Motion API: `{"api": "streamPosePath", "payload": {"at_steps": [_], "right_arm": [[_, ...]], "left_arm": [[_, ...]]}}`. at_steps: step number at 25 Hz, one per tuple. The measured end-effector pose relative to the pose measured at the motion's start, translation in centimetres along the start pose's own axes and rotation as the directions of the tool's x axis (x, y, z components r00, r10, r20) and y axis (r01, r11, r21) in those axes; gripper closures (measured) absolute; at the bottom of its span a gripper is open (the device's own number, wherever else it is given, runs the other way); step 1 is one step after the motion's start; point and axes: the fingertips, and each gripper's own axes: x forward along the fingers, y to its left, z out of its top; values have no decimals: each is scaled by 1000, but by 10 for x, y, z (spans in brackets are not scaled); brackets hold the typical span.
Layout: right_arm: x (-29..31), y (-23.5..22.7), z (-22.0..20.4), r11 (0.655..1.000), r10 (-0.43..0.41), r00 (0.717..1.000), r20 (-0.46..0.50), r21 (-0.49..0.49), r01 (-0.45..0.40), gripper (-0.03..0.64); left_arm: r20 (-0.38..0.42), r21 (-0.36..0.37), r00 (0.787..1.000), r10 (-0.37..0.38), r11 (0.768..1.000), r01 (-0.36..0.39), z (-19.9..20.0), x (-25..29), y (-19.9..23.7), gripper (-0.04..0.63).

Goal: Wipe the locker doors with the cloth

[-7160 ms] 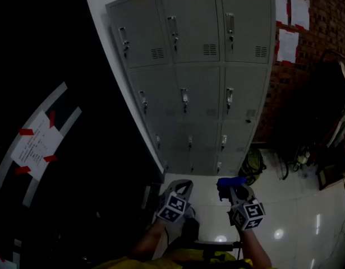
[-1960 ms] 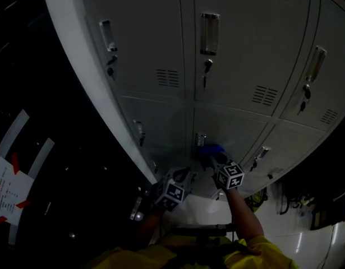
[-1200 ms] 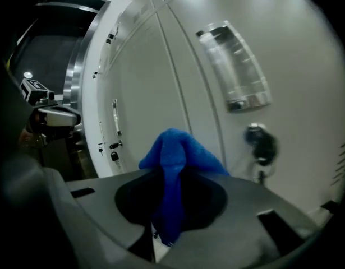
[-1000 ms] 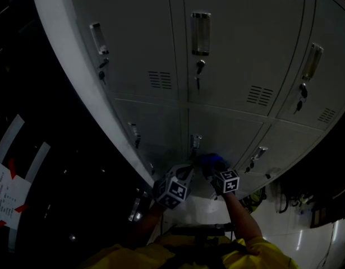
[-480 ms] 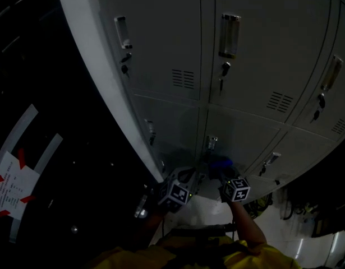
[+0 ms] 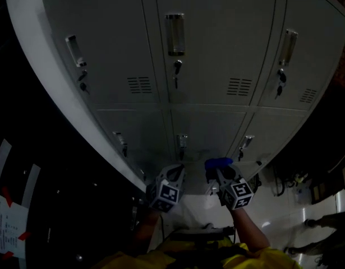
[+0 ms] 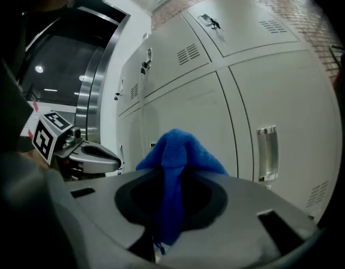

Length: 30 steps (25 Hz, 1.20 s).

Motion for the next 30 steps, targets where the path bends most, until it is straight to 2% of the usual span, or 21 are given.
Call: {"api": "streamPosePath", "payload": {"at_steps": [5, 7, 11, 15, 18, 24, 30], "right_arm": [[-15, 25, 19, 999, -27, 999, 42, -43, 28, 548], [-21, 32, 19, 999, -25, 998, 50, -21, 26, 548], [-44, 53, 1, 1000, -4, 1000, 27, -7, 5, 548], [-82, 65, -26, 999, 8, 1000, -6, 39, -8, 548], [-118, 75, -28, 1000, 3, 1000, 6, 26, -3, 548], [-231, 111, -24, 1000, 4, 998, 68, -13, -3, 548], [-344, 154, -39, 999, 13, 995, 94, -49, -8, 549]], "left_arm": [[-15, 20, 999, -40, 999, 40, -13, -5, -9, 594], [-10, 22, 999, -43, 999, 43, -16, -11, -12, 594], [3, 27, 999, -49, 998, 49, -19, -34, -32, 594], [-28, 20, 998, -58, 998, 59, -34, -69, -67, 594], [-30, 30, 998, -47, 998, 48, -34, -92, -91, 594], [-13, 59, 999, -44, 997, 45, -26, -147, -169, 594], [-11, 40, 1000, -25, 999, 26, -27, -232, -266, 594]]}}
